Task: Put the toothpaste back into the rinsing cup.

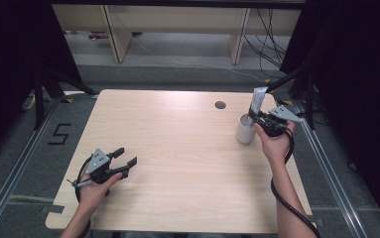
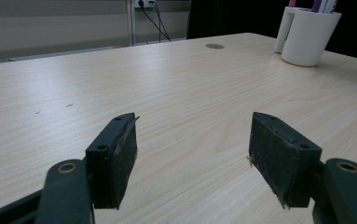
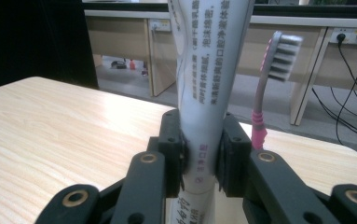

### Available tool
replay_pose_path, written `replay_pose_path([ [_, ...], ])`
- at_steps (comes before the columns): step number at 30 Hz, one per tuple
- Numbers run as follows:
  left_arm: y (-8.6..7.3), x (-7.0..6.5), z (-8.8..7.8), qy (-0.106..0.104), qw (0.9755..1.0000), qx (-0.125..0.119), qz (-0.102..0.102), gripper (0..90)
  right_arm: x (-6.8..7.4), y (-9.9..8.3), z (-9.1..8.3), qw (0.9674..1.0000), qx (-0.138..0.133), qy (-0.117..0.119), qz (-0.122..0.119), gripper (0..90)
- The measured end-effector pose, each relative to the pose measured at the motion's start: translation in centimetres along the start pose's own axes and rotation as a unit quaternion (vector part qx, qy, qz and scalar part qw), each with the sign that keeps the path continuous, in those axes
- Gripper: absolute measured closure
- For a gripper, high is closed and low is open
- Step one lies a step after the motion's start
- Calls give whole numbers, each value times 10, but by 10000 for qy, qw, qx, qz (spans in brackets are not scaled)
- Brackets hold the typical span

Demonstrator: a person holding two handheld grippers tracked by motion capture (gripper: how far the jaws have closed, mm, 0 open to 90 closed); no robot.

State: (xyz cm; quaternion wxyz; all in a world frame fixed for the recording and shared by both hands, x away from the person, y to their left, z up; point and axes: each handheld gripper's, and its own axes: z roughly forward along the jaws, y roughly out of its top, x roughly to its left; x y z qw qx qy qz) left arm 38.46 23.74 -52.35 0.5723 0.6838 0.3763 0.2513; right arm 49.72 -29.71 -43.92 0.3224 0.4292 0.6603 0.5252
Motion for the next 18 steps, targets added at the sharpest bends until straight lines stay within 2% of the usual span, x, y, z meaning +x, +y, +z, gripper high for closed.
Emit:
replay_pose_path([
  [2,0,0,0,-12,10000,-19,0,318,-1,-2,1,10000,-11,17,-33,751],
  [3,0,0,0,-8,10000,-20,-5,318,1,-3,2,10000,-12,3,88,751],
  [6,0,0,0,-26,10000,-26,-2,318,-1,-5,2,10000,89,-24,-9,751],
  [8,0,0,1,-19,10000,0,6,318,0,-8,4,9999,64,5,100,751],
  [10,0,0,0,-24,10000,-26,-6,318,-2,-9,4,9999,132,0,-12,751],
  [12,0,0,0,-22,10000,-19,-6,318,-2,-11,6,10000,56,6,8,751],
  [14,0,0,1,-36,10000,-17,5,318,-2,-12,5,9998,180,-6,80,751],
  [15,0,0,1,-38,10000,-21,6,318,-3,-13,6,10000,88,-42,-5,751],
  [17,0,-1,1,-46,10000,-28,-7,318,-3,-14,5,9998,205,-37,14,750],
  [18,0,-1,1,-45,10000,-25,-6,318,-2,-16,7,9998,164,7,106,750],
])
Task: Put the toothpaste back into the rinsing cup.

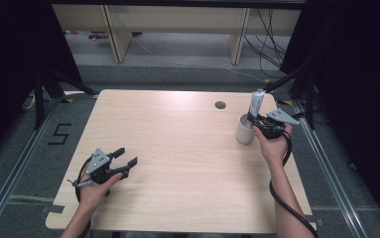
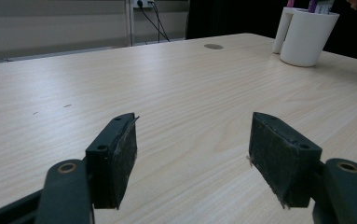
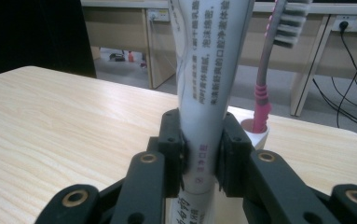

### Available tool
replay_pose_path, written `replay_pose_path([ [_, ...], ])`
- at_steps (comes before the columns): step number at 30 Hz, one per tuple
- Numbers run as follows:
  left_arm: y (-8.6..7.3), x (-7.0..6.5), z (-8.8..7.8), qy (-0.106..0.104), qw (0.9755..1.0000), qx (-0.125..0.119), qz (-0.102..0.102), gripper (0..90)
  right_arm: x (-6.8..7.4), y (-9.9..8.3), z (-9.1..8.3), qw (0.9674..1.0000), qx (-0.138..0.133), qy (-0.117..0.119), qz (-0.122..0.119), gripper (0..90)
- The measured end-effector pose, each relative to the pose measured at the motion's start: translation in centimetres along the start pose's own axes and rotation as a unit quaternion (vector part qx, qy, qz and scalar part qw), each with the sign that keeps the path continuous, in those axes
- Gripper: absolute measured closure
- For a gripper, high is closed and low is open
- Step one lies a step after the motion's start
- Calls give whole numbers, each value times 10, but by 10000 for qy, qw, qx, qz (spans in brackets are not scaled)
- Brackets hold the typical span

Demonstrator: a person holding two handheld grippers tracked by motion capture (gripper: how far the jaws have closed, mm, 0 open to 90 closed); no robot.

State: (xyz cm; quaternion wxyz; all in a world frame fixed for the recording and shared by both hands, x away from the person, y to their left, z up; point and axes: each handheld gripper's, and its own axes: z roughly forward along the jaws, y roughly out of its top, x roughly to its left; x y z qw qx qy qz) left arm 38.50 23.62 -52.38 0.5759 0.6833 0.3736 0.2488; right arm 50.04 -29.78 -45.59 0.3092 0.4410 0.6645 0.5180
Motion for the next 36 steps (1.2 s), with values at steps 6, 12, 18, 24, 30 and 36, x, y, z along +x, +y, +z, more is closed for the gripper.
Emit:
replay_pose_path([
  [6,0,0,0,-3,10000,13,13,317,-2,-3,3,10000,55,-15,-82,750],
  [12,0,0,0,-11,10000,-2,-2,317,-3,-5,4,10000,84,-19,-46,750],
  [18,0,0,0,-7,10000,10,12,317,-4,-8,6,9999,76,-63,-122,750],
  [24,0,0,0,-12,10000,14,21,317,-4,-8,5,9997,204,-42,-109,749],
  [30,0,0,0,-17,10000,11,18,317,-2,-9,7,9999,163,-15,32,749],
  [36,0,-1,0,-21,10000,7,12,316,-2,-10,7,9999,171,-2,2,749],
])
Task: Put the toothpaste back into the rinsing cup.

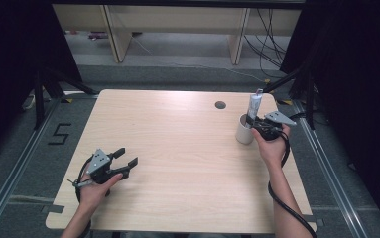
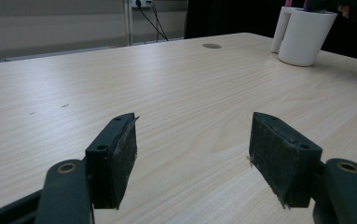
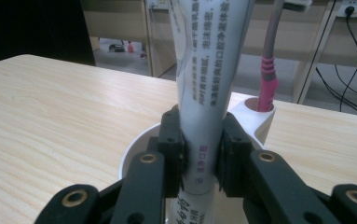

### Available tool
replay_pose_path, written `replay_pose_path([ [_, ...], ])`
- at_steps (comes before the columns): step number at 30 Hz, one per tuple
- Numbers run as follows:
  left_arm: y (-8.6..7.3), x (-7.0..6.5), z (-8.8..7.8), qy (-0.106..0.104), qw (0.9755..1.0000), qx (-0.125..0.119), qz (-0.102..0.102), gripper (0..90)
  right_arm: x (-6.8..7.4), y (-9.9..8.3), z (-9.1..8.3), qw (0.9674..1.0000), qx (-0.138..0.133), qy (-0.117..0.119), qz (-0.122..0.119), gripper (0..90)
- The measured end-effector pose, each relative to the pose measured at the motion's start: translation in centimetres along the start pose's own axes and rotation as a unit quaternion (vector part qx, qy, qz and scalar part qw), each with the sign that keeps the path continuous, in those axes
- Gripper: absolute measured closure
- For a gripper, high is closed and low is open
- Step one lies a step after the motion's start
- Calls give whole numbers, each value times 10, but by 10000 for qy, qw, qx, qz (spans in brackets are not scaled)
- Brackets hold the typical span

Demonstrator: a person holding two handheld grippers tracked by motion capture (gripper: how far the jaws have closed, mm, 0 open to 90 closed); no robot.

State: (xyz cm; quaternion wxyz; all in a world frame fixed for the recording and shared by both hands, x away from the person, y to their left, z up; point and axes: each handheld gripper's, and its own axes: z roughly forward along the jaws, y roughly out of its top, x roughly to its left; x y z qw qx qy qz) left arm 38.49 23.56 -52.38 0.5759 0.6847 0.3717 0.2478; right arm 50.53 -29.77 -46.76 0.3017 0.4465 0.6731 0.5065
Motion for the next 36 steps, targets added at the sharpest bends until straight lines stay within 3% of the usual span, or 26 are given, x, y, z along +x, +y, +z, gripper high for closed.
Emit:
replay_pose_path([
  [1,0,0,0,1,10000,1,1,316,-2,0,0,9999,26,-28,-111,749],
  [8,0,0,0,1,10000,11,5,316,-2,-1,1,9999,-21,-46,-125,749],
  [9,0,0,0,-7,10000,2,4,316,0,-2,2,10000,46,65,39,749],
  [11,0,0,0,-6,10000,4,3,316,-2,-2,2,9999,14,-25,-126,749],
  [14,0,0,0,1,10000,23,1,316,-1,-2,1,9998,105,-41,-167,749],
  [18,0,0,0,-10,10000,5,3,315,-1,-2,1,9998,136,-36,-135,749],
  [19,0,0,0,-13,10000,3,4,315,2,-2,1,9998,161,-13,70,748],
  [30,0,0,-1,4,10000,49,4,314,2,-4,3,9998,174,-9,46,747],
  [31,0,0,0,-4,10000,29,-2,314,0,-4,3,9999,146,-6,-70,747],
  [36,0,0,0,2,10000,56,6,314,0,-5,3,9996,266,-7,18,747],
])
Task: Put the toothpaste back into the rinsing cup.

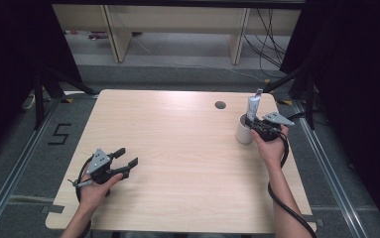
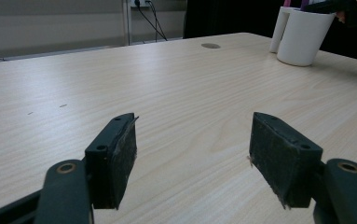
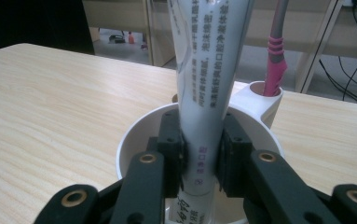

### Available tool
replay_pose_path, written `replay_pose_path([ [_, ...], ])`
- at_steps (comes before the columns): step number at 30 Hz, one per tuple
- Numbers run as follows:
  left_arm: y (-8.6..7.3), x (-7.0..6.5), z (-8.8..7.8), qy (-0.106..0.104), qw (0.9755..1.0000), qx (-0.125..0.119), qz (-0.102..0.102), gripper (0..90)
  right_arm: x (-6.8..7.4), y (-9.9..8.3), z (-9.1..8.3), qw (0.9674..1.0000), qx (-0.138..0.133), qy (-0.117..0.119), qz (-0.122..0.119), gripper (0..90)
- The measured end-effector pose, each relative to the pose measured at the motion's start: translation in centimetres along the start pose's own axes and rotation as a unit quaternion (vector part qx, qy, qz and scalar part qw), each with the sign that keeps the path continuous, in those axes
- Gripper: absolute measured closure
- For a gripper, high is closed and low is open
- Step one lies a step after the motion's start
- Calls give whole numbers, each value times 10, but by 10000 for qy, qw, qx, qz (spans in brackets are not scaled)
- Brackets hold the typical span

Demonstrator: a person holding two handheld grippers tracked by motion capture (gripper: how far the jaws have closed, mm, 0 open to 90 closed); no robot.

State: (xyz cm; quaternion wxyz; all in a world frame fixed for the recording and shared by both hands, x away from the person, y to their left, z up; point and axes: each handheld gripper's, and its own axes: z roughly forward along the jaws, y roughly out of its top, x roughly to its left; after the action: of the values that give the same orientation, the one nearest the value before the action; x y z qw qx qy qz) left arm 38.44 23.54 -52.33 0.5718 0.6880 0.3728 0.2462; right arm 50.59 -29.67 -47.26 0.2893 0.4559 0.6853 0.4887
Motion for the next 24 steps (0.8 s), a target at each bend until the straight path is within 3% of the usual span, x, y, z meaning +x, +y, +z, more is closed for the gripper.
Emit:
replay_pose_path([
  [5,0,0,0,-3,10000,-1,-15,314,-2,0,2,9998,-145,-44,-105,747],
  [6,0,0,1,-5,10000,2,-14,314,0,0,1,10000,-47,-9,32,747],
  [15,0,-1,1,-22,10000,-20,-16,314,-3,0,2,9999,0,20,-112,746],
  [17,0,-1,2,-33,10000,-32,-19,314,0,0,1,9999,65,30,73,745],
  [22,0,-1,2,-35,10000,-35,-19,314,0,0,2,9999,57,42,73,745],
  [24,0,-1,2,-35,10000,-32,-17,314,-2,1,3,10000,39,51,-42,744],
])
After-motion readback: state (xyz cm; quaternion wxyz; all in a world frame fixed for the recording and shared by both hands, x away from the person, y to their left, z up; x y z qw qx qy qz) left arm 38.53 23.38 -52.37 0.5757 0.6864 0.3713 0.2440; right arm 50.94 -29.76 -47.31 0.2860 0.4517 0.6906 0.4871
